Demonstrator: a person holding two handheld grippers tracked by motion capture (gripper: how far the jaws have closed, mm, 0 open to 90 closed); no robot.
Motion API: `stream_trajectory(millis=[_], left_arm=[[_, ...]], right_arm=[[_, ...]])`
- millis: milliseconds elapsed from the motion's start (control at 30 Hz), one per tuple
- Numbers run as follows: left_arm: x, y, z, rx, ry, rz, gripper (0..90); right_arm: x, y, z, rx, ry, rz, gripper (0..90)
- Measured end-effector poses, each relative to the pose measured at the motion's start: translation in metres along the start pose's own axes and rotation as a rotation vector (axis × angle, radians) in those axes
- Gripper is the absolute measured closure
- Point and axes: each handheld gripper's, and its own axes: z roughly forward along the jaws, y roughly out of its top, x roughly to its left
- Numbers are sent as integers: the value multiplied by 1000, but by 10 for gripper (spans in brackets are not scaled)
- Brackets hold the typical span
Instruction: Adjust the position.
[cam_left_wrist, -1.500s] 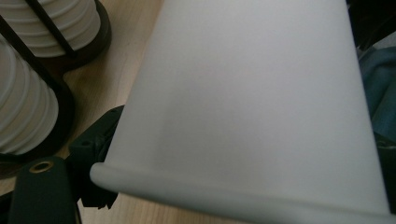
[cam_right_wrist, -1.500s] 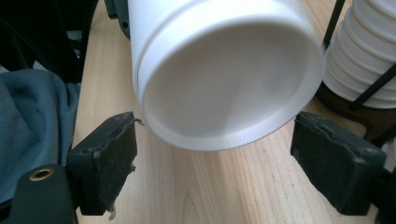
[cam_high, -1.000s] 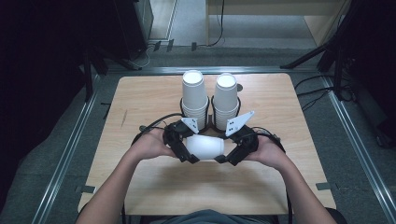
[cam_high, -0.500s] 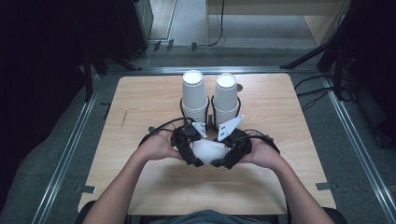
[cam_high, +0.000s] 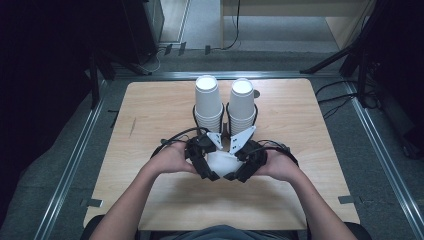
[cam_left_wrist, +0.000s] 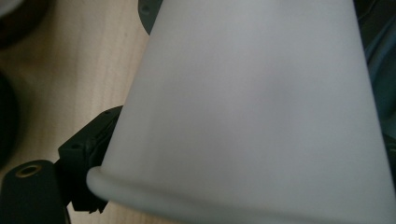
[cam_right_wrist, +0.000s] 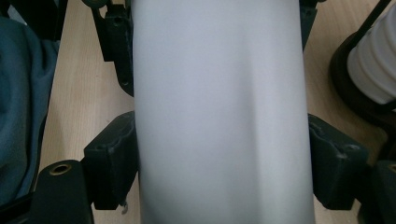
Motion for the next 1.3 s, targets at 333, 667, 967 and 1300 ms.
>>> stream_trajectory(millis=[333, 667, 967, 1300], left_arm=[[1, -6, -12, -126, 28, -24, 0], [0, -19, -26, -221, 23, -52, 0], [-3, -29, -33, -300, 13, -104, 0], [-4, -23, -33, -394, -41, -120, 31]], right_arm=[[-6, -4, -15, -73, -15, 35, 209], [-9, -9, -32, -151, -17, 63, 207], [-10, -10, -38, -204, -17, 74, 206], [-9, -6, -36, -232, 8, 66, 206]])
